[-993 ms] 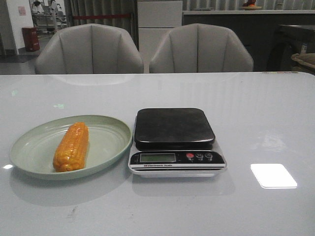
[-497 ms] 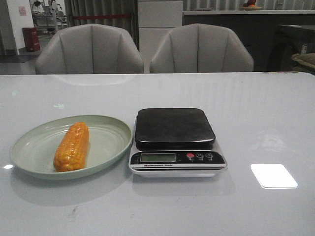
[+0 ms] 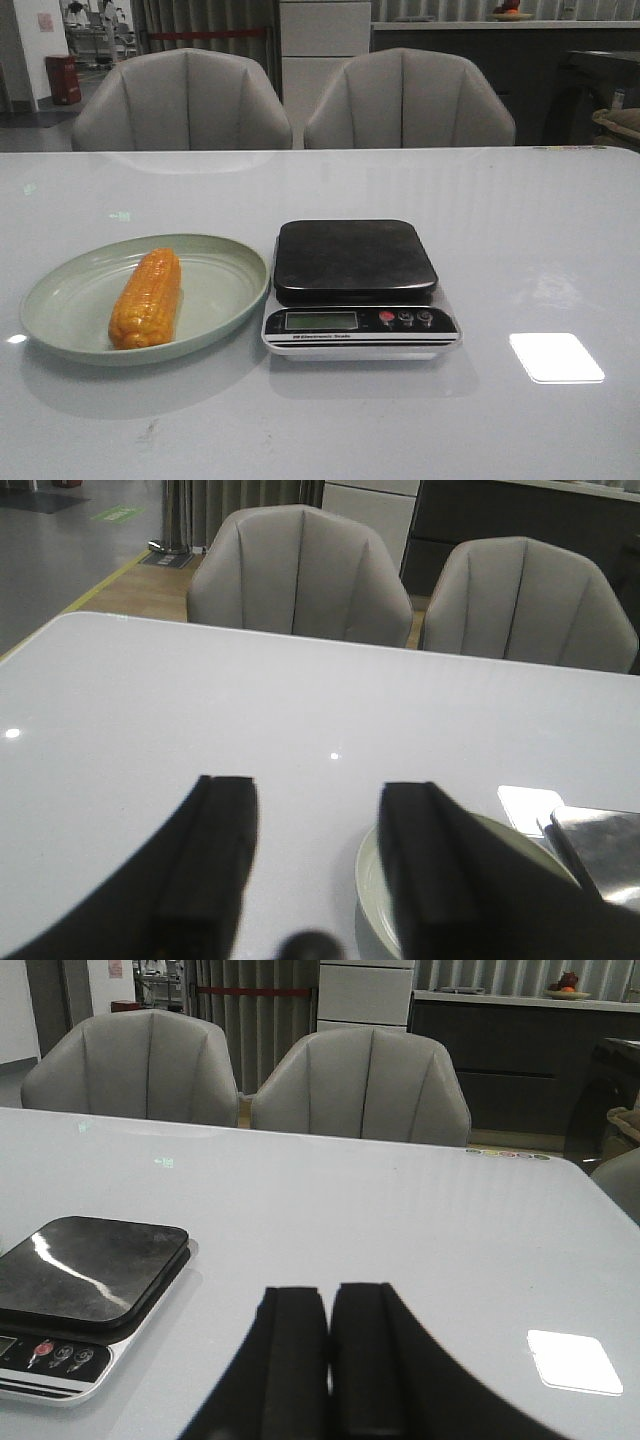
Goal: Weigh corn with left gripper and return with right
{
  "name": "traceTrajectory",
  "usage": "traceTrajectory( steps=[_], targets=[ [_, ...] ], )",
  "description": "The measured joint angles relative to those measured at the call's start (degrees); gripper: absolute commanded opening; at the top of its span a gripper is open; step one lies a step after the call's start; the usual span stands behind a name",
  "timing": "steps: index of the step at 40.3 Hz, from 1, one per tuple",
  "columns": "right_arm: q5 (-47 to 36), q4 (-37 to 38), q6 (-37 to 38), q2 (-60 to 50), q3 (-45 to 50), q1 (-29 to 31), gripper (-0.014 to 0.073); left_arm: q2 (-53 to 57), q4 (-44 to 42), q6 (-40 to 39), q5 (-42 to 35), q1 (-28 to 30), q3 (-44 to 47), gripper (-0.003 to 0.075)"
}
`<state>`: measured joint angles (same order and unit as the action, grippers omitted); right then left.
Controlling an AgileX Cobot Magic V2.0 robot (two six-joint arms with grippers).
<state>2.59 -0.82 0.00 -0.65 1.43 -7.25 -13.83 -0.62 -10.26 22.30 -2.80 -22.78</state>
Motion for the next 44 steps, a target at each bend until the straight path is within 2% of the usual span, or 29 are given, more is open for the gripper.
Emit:
traceTrajectory(
  steps=[3, 13, 33, 44],
  targets=[
    [0.0, 0.0, 0.0, 0.0, 0.0, 0.0, 0.0165, -1.3, 0.0, 0.0, 0.0, -1.0, 0.0, 0.0643],
    [0.0, 0.0, 0.0, 0.0, 0.0, 0.0, 0.0165, -10.4, 1.1, 0.0, 1.3, -6.0, -3.3, 0.0640],
    [0.0, 0.0, 0.0, 0.0, 0.0, 0.0, 0.0165, -41.7, 3.1, -1.0, 3.4, -18.2, -14.4, 0.0639],
    [0.0, 0.0, 0.0, 0.0, 0.0, 0.0, 0.0165, -58.8, 3.2, -4.5, 0.8, -24.0, -19.9, 0.0639]
  ],
)
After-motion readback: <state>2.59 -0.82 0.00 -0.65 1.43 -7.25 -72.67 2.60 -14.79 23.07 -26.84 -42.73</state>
